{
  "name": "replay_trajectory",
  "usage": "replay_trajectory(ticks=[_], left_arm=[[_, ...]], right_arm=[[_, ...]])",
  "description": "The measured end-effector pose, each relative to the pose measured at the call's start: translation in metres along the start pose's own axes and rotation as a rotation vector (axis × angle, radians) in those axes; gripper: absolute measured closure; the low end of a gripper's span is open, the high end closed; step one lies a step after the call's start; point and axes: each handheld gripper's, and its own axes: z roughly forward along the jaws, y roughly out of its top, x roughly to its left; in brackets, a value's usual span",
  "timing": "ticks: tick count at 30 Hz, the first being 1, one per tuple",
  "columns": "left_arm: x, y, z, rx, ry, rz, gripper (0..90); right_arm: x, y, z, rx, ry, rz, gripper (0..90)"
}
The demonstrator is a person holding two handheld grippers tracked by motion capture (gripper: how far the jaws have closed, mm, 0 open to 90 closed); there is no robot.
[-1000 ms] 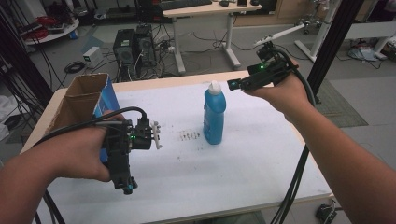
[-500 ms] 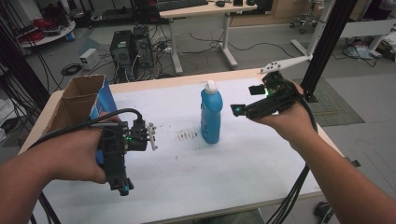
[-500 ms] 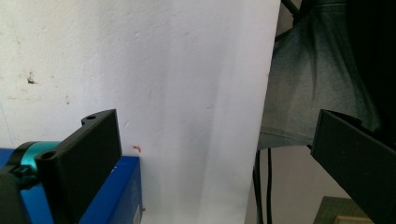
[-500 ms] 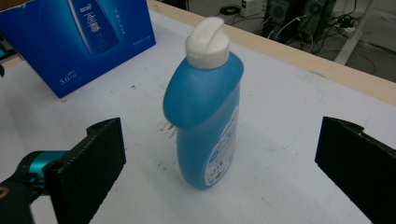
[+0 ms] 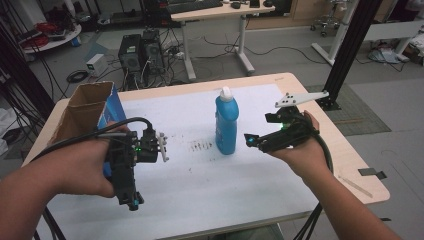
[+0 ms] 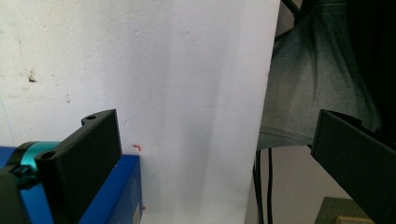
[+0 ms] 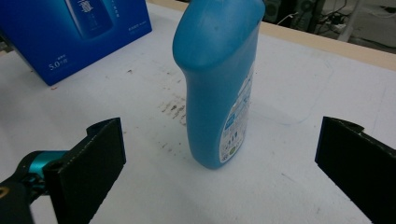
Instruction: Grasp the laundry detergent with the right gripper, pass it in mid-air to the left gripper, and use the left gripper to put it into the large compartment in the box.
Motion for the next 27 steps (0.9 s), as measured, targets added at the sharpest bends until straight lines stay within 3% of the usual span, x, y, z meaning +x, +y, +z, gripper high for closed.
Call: replay_trajectory(ticks=[11,17,25,27], left_arm=[[0.000,-0.001,0.000,-0.003,0.002,0.002,1.7],[-0.001,-0.003,-0.002,-0.005,0.006,0.003,1.7],[-0.002,-0.004,-0.001,-0.007,0.005,0.001,1.7],[-0.003,-0.005,0.000,-0.010,0.005,-0.003,1.7]], right_arm=[[0.019,-0.022,0.010,-0.085,-0.116,0.047,0.7],[0.029,-0.026,0.019,-0.100,-0.149,0.050,0.7],[0.041,-0.036,0.034,-0.130,-0.217,0.096,0.7],[0.043,-0.038,0.039,-0.134,-0.212,0.113,0.7]])
